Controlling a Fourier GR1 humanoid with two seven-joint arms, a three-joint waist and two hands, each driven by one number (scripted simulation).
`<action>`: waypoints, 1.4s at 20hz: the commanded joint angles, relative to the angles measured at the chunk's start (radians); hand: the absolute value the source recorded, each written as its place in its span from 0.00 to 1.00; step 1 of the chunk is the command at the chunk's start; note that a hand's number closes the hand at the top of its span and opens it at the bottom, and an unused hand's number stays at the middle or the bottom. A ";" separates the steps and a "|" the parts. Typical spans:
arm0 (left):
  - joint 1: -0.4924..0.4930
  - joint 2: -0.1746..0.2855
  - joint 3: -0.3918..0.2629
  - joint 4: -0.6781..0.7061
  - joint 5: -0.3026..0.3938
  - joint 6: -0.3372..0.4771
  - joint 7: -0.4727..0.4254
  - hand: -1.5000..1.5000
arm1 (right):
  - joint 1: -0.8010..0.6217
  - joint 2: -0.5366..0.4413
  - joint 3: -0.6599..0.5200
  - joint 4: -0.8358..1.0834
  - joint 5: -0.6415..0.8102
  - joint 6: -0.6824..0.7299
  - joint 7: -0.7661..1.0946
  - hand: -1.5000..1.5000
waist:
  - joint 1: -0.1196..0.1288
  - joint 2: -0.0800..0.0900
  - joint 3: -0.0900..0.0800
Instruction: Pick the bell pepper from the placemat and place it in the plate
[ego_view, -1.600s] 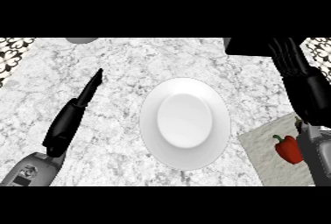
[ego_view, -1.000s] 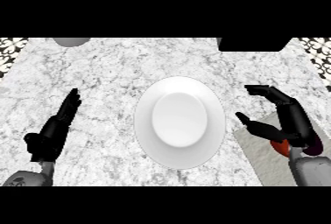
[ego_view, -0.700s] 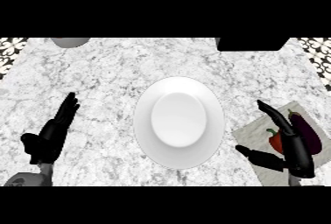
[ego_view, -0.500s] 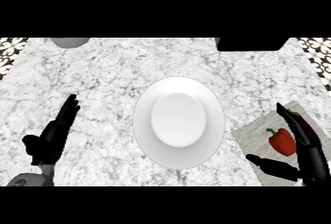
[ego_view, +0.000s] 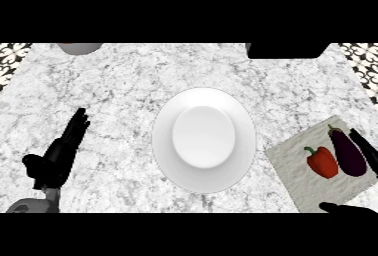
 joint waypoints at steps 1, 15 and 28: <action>0.005 0.002 0.007 -0.037 0.003 0.004 0.032 0.50 | 0.058 -0.090 0.034 -0.099 0.115 0.064 0.193 0.00 | 0.004 -0.001 0.000; -0.027 -0.065 0.033 0.027 -0.076 -0.024 -0.004 0.50 | -0.057 -0.085 0.007 0.002 0.200 0.306 0.374 0.00 | 0.005 0.001 0.002; -0.013 -0.105 0.076 -0.067 -0.119 -0.055 0.103 0.50 | -0.239 0.027 0.022 0.224 0.378 0.367 0.383 0.00 | 0.010 0.001 0.002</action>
